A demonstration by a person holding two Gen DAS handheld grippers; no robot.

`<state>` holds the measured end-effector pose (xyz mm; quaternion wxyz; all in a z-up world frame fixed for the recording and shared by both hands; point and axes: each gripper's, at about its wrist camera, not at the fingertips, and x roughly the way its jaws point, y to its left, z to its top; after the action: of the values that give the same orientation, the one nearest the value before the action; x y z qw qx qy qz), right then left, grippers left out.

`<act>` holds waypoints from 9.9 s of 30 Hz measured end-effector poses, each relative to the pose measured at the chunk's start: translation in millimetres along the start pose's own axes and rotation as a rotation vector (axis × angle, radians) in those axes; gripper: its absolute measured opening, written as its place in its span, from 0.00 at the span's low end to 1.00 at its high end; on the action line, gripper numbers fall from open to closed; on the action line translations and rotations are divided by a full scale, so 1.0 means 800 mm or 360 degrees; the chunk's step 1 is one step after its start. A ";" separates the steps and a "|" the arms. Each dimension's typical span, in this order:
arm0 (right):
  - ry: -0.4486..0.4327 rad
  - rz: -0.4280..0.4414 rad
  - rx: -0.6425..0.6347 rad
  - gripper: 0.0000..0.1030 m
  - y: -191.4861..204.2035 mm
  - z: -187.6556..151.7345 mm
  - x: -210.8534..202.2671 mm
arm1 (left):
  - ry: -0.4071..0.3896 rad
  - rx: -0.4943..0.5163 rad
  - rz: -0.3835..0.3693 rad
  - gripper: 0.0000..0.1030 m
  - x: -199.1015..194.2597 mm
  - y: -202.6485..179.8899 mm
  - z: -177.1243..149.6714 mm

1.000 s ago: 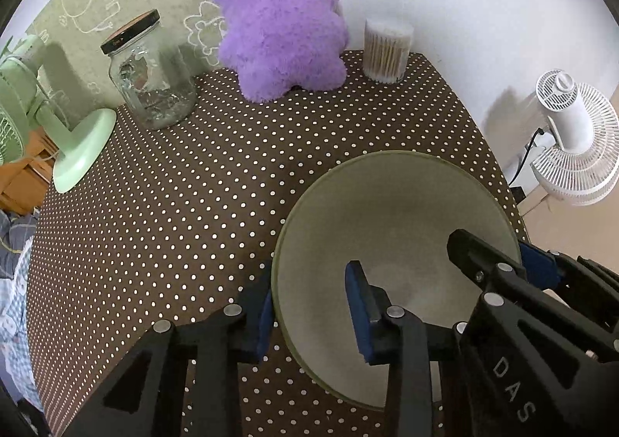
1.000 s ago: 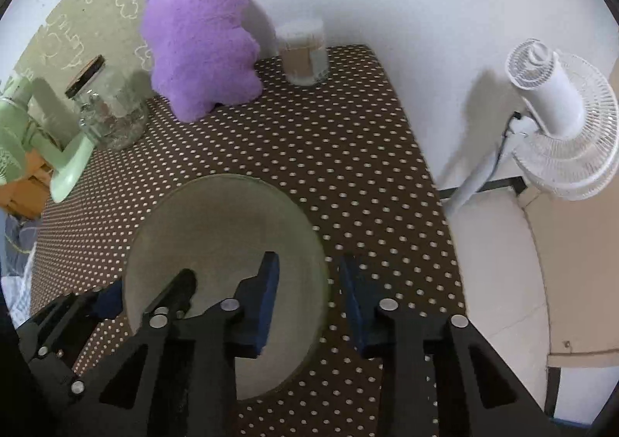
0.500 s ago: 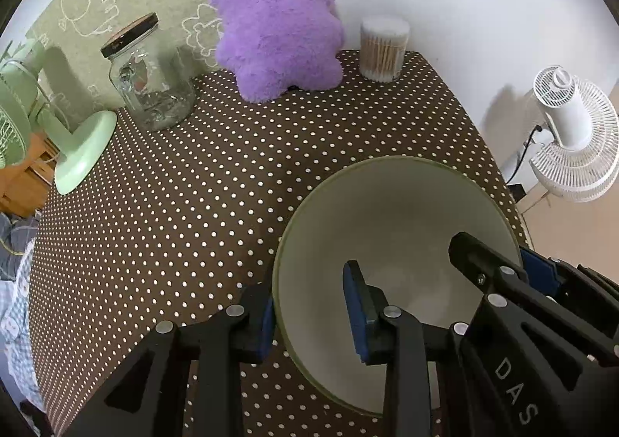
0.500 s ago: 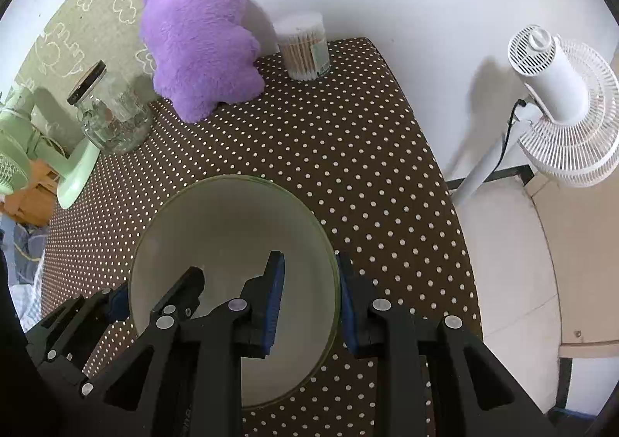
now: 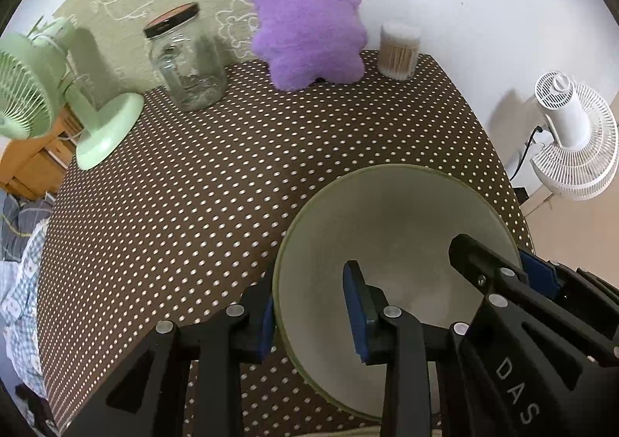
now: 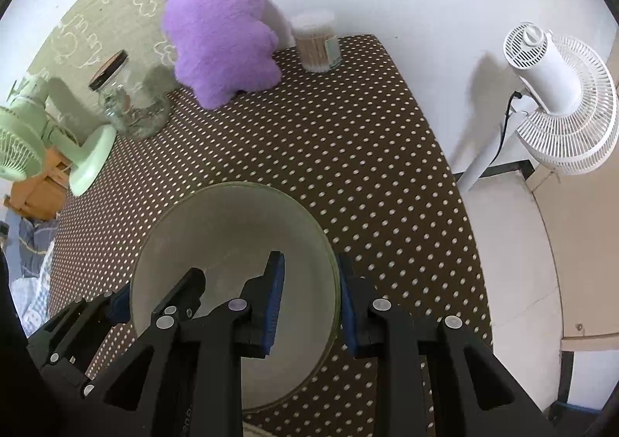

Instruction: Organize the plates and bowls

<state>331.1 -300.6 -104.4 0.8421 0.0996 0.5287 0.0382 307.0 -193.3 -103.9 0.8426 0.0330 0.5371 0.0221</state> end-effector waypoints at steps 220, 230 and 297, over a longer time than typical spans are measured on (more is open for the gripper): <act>0.0131 0.0110 -0.0165 0.40 0.163 -0.196 -0.151 | 0.0077 -0.0108 -0.0327 0.51 -0.148 0.156 -0.181; 0.0145 0.0108 -0.0162 0.40 0.115 -0.184 -0.152 | 0.0095 -0.0108 -0.0334 0.51 -0.140 0.108 -0.170; 0.0139 0.0055 -0.0193 0.76 0.028 -0.164 -0.128 | 0.0115 -0.0100 -0.0226 0.86 -0.097 0.025 -0.148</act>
<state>169.5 -279.6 -64.8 0.8219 0.0557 0.5599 0.0889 167.1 -175.2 -81.8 0.8227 -0.0325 0.5672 -0.0196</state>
